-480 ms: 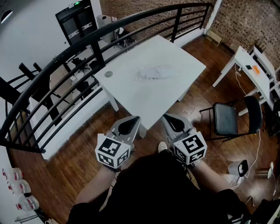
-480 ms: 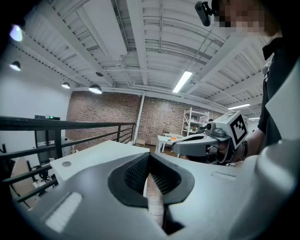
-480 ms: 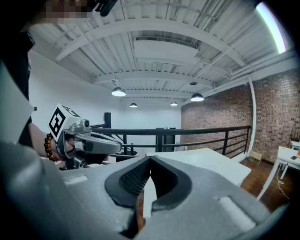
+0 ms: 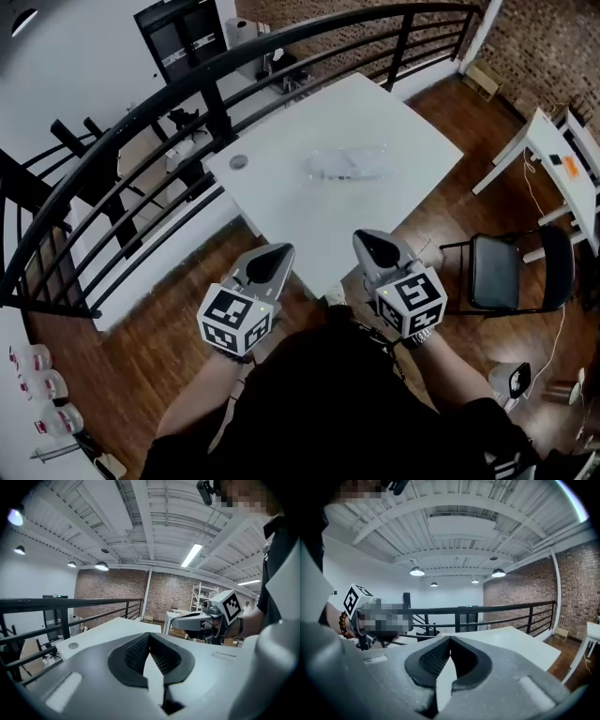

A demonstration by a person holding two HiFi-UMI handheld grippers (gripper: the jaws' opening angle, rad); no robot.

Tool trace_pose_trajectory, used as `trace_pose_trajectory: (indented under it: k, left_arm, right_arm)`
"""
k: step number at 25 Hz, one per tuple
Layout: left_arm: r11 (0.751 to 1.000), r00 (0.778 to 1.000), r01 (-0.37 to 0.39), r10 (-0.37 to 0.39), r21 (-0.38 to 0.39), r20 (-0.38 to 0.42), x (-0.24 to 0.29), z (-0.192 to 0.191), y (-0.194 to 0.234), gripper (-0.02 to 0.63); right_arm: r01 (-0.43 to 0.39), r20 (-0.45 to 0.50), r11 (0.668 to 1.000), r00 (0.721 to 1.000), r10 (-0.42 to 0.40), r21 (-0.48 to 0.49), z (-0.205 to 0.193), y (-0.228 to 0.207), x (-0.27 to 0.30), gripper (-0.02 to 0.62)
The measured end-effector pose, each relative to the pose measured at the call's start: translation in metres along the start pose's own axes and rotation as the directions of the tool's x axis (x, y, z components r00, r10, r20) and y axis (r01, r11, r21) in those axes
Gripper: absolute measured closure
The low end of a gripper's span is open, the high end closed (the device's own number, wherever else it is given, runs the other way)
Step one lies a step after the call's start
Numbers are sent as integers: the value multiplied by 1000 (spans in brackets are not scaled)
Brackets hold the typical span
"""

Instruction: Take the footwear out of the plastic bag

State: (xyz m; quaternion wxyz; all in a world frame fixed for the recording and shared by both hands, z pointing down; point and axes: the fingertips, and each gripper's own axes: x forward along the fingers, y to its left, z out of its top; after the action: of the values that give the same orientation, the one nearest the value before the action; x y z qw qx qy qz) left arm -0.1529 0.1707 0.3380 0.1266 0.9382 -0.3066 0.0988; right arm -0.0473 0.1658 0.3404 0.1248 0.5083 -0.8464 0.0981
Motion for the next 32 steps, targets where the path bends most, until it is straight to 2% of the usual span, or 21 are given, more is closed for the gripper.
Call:
trace_pose_trajectory:
  k: [5, 11, 16, 19, 22, 25, 32]
  left_arm:
    - [999, 998, -39, 37, -37, -54, 61, 2, 33, 595]
    - [987, 979, -121, 101, -107, -180, 129, 2, 69, 595]
    - [973, 958, -190, 154, -131, -244, 172, 2, 122, 595]
    - [963, 942, -227, 179, -145, -285, 202, 2, 133, 594]
    - [956, 929, -251, 194, -152, -314, 214, -2, 146, 580]
    - [948, 918, -277, 212, -159, -337, 207, -11, 170, 564]
    - [933, 892, -321, 240, -164, -384, 207, -22, 197, 531]
  right_arm:
    - [-38, -40, 999, 998, 39, 31, -3, -61, 46, 581]
    - [-154, -166, 985, 972, 166, 83, -20, -122, 108, 520]
    - [-232, -256, 973, 940, 227, 9, -29, -154, 183, 479]
    - [-285, -315, 958, 913, 260, -37, -40, -177, 213, 454]
    - [-331, -378, 940, 883, 278, -81, -54, -179, 239, 421]
    - [-370, -439, 919, 854, 281, -132, -69, -161, 269, 396]
    - [-455, -537, 855, 799, 269, -248, -99, -139, 305, 390]
